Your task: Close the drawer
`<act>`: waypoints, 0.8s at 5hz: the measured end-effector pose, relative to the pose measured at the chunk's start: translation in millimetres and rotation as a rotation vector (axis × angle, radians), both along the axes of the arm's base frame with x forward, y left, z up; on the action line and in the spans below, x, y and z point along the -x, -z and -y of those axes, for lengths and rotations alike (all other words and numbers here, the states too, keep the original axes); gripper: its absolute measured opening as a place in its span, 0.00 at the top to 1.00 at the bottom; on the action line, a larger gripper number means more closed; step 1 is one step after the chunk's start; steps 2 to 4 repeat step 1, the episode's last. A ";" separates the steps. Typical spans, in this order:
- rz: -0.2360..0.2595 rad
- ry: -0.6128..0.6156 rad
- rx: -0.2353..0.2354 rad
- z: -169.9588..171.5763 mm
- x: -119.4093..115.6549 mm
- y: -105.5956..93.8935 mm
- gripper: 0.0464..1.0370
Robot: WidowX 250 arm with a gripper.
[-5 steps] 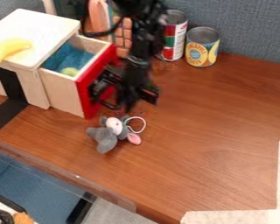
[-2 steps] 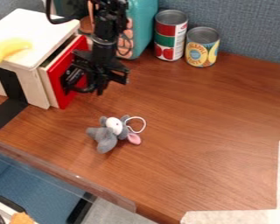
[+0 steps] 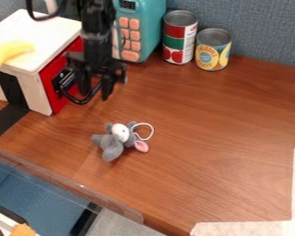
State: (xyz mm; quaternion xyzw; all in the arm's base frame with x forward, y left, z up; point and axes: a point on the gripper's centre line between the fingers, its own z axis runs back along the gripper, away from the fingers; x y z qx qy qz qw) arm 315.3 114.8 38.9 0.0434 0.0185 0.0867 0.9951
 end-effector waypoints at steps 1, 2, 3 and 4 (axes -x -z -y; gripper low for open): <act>0.053 0.092 0.080 28.8 -5.9 -25.0 0.06; 0.053 0.092 0.080 28.8 -5.9 -25.0 0.06; 0.053 0.092 0.080 28.8 -5.9 -25.0 0.06; 0.053 0.092 0.080 28.8 -5.9 -25.0 0.06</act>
